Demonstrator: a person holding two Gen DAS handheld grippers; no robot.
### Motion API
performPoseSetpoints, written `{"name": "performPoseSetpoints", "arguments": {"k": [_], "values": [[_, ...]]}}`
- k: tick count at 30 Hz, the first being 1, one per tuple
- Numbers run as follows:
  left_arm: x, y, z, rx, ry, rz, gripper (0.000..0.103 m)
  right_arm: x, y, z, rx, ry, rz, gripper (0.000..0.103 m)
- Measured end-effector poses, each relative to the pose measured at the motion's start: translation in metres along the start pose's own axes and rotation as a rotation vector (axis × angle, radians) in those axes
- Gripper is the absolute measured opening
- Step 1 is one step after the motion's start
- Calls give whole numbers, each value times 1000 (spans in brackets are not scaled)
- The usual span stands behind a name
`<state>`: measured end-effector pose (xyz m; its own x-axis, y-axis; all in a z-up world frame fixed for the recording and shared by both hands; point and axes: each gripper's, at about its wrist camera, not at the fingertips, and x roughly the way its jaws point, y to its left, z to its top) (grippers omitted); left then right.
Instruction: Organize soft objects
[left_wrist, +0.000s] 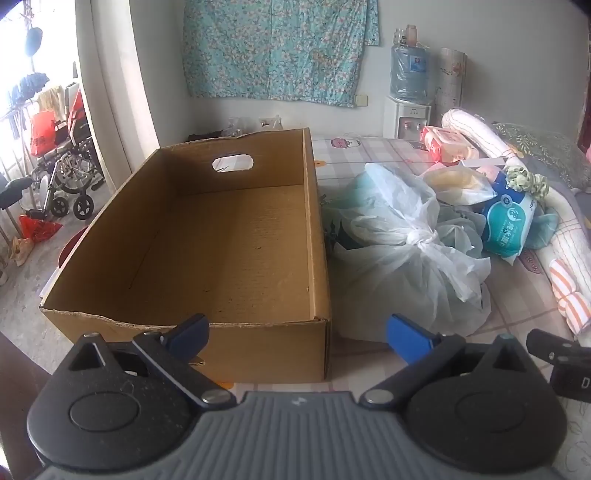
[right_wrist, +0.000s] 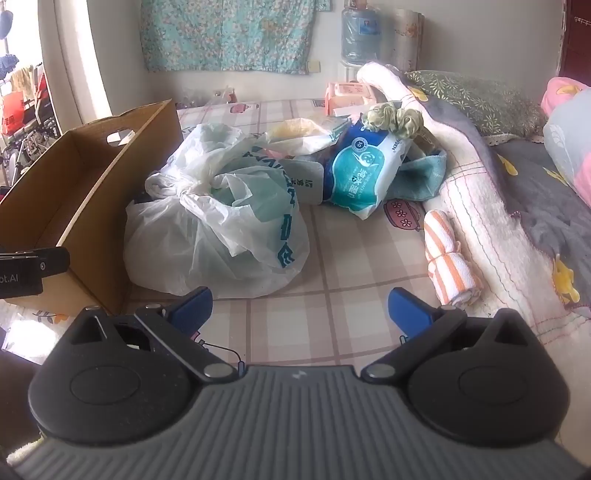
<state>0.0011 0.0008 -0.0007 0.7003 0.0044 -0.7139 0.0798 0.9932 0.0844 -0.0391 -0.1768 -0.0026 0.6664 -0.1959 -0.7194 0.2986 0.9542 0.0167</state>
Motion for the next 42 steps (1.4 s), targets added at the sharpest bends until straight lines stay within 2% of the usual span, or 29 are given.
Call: {"name": "performPoseSetpoints", "arguments": {"k": [4, 5, 8, 10, 15, 18, 25, 34, 42], "values": [[0, 0, 8, -15, 28, -20, 103, -1, -1, -1, -30, -11, -25, 102], [0, -2, 2, -8, 6, -14, 103, -6, 5, 1, -42, -18, -34, 102], [2, -4, 2, -6, 24, 13, 103, -7, 2, 6, -56, -21, -42, 102], [1, -10, -1, 15, 7, 26, 103, -7, 2, 7, -57, -30, -45, 102], [-2, -3, -2, -55, 2, -5, 103, -8, -2, 5, -42, -30, -38, 102], [-3, -5, -2, -49, 0, -8, 103, -9, -3, 4, -36, -25, -30, 102], [0, -12, -6, -6, 31, -20, 103, -11, -4, 3, -22, -13, -20, 102], [6, -10, -7, -25, 91, -43, 103, -9, -2, 7, -28, 0, -24, 102], [12, -16, -5, -13, 110, -42, 103, -6, -4, 11, -19, 18, -29, 102]]}}
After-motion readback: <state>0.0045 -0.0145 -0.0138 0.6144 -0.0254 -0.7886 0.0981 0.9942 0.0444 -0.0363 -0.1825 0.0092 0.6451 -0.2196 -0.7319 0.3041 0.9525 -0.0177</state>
